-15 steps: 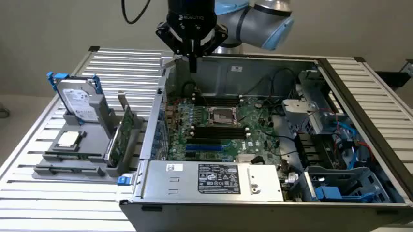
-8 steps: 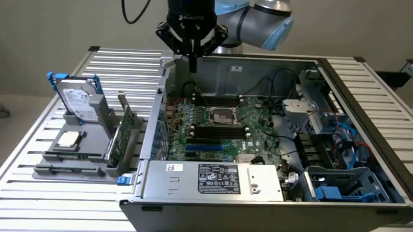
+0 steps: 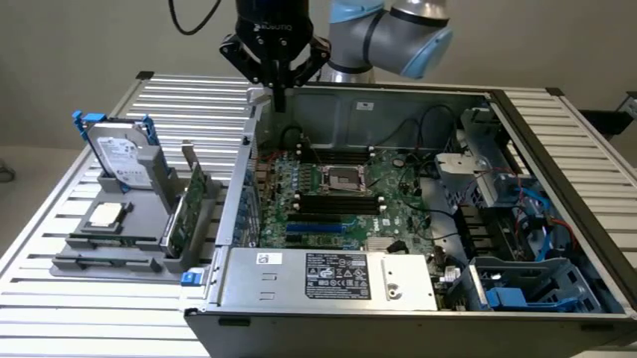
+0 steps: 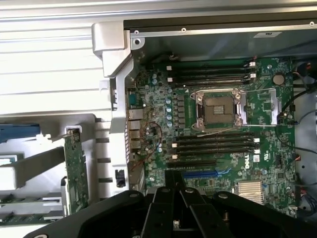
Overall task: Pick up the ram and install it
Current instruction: 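Reach for the ram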
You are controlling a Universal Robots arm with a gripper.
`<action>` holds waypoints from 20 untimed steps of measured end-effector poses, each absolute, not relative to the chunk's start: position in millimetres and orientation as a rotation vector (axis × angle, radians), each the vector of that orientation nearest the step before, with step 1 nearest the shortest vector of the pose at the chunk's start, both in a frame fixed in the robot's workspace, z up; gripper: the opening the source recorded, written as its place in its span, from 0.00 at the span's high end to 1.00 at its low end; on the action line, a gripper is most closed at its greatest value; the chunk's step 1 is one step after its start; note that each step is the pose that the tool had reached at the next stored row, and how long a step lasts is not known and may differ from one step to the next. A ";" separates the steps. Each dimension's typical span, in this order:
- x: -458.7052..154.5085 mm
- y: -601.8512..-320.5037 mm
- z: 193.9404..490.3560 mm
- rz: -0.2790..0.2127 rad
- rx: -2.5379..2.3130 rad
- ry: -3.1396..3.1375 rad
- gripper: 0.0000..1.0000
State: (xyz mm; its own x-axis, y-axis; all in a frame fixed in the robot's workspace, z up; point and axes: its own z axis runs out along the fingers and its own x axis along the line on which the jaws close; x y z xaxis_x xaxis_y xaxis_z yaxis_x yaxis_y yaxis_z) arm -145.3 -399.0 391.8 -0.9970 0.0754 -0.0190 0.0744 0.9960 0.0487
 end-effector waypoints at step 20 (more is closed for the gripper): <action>-236.2 -399.3 390.8 0.075 0.118 3.130 0.89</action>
